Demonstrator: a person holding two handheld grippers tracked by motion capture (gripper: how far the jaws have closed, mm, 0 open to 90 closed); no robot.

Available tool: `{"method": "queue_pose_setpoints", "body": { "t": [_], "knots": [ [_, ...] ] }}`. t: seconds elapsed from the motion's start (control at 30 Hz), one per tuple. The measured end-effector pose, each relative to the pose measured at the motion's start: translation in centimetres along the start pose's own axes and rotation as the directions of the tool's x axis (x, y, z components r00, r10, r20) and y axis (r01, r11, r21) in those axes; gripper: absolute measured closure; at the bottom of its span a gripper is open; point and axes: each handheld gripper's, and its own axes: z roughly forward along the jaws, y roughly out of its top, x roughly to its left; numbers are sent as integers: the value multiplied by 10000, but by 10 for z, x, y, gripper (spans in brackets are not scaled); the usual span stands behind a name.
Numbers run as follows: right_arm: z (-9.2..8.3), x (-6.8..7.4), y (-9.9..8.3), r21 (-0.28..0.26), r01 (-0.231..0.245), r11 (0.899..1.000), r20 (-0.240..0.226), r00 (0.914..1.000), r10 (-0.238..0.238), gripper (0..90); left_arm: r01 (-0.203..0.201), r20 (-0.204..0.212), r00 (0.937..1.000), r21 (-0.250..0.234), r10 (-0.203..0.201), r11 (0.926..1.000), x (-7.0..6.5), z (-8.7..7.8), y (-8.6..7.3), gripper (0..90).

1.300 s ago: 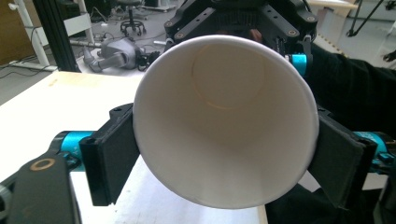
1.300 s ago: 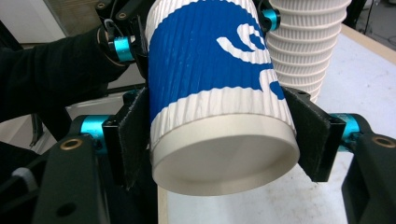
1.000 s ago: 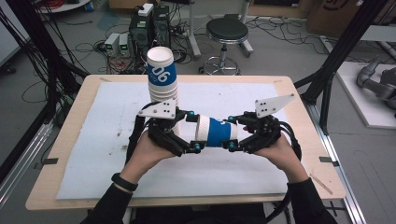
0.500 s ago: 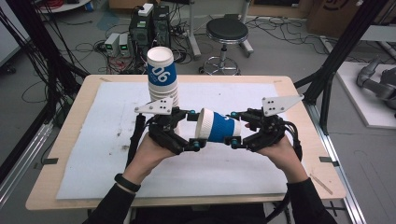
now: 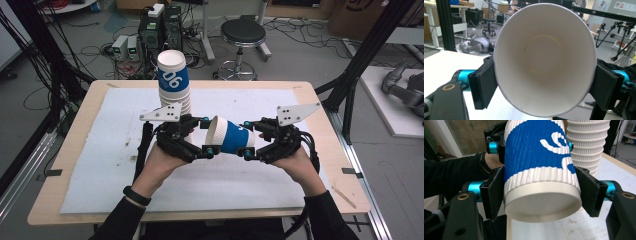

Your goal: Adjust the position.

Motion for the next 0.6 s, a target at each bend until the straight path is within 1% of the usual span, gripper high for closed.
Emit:
{"method": "queue_pose_setpoints", "body": {
  "t": [0.1,0.13,0.17,0.23,0.33,0.4,0.43,0.5,0.53,0.6],
  "knots": [
    [1,0,0,84,60,9999,31,10000,-60,295,-69,-22,10000,71,69,10000,-1,0,0,192],
    [2,0,0,116,17,9999,-30,10000,-17,295,-97,-41,9999,143,97,9999,-1,0,1,192],
    [2,-1,0,141,84,9999,46,10000,-84,294,-149,-55,9999,224,150,9996,-1,0,1,192],
    [1,0,0,182,107,9998,21,9999,-107,290,-214,-158,9996,361,220,9991,-2,0,2,191],
    [-1,0,1,256,76,9996,269,9996,-83,240,-469,-380,9980,670,495,9966,-4,-1,4,191],
    [-7,0,3,282,28,9996,381,9993,-39,228,-493,-435,9977,681,523,9965,-4,-2,5,192],
    [-9,0,4,205,107,9997,400,9991,-115,228,-469,-410,9979,685,497,9966,-4,-3,5,191],
    [-11,1,5,203,70,9998,402,9992,-78,228,-473,-465,9976,708,507,9964,-4,-3,6,192],
    [-11,1,5,257,21,9997,353,9994,-30,228,-484,-454,9976,725,517,9962,-4,-3,6,192],
    [-9,0,5,440,53,9990,405,9992,-70,225,-515,-482,9973,749,552,9959,-4,-3,6,193]
  ]
}}
